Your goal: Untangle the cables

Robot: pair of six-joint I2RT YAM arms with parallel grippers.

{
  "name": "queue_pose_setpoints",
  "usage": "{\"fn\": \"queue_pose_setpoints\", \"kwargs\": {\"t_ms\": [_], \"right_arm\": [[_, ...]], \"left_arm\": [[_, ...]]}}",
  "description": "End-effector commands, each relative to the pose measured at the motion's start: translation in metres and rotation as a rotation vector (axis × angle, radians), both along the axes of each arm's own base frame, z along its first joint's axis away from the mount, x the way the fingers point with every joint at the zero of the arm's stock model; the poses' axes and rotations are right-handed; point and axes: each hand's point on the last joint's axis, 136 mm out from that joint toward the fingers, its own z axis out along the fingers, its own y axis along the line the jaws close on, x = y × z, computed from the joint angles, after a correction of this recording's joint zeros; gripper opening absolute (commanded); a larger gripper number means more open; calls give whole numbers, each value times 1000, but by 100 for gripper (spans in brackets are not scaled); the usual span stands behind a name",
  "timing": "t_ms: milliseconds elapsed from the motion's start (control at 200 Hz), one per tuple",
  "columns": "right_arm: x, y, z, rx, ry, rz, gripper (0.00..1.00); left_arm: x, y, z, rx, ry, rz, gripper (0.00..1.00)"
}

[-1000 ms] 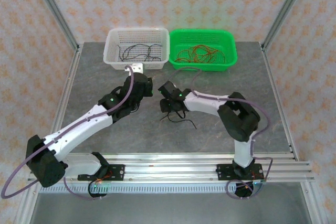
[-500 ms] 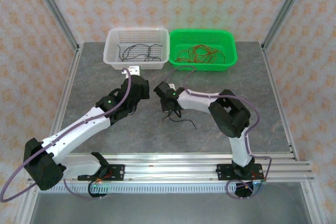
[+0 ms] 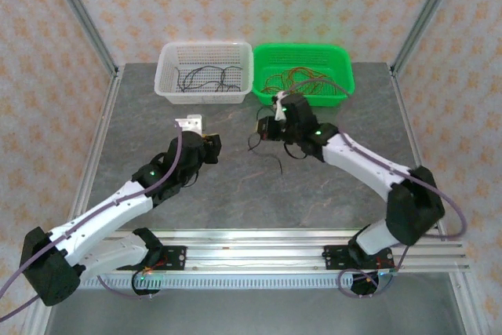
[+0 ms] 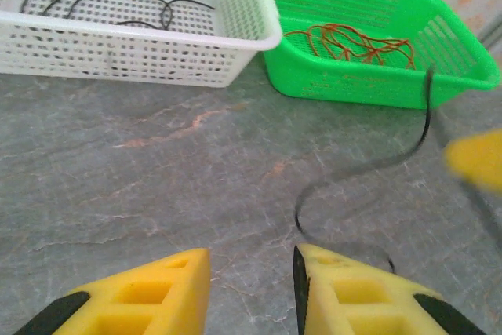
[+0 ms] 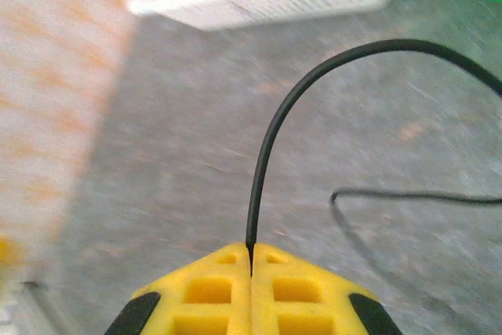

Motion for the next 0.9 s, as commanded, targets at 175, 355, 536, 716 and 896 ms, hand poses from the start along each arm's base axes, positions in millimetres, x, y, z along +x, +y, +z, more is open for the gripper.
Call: {"fn": "queue_pose_setpoints", "kwargs": {"t_ms": [175, 355, 536, 716, 896], "right_arm": [[-36, 6, 82, 293, -47, 166, 0], [-45, 2, 110, 346, -75, 166, 0], [-49, -4, 120, 361, -90, 153, 0], [-50, -5, 121, 361, -90, 149, 0], [-53, -5, 129, 370, -99, 158, 0]], "left_arm": [[1, -31, 13, -69, -215, -199, 41], [9, -49, 15, -14, -295, -286, 52], [0, -86, 23, -61, -319, -483, 62], [-9, -105, 23, -64, -324, -570, 67], [20, -97, 3, 56, -272, -445, 68]]}}
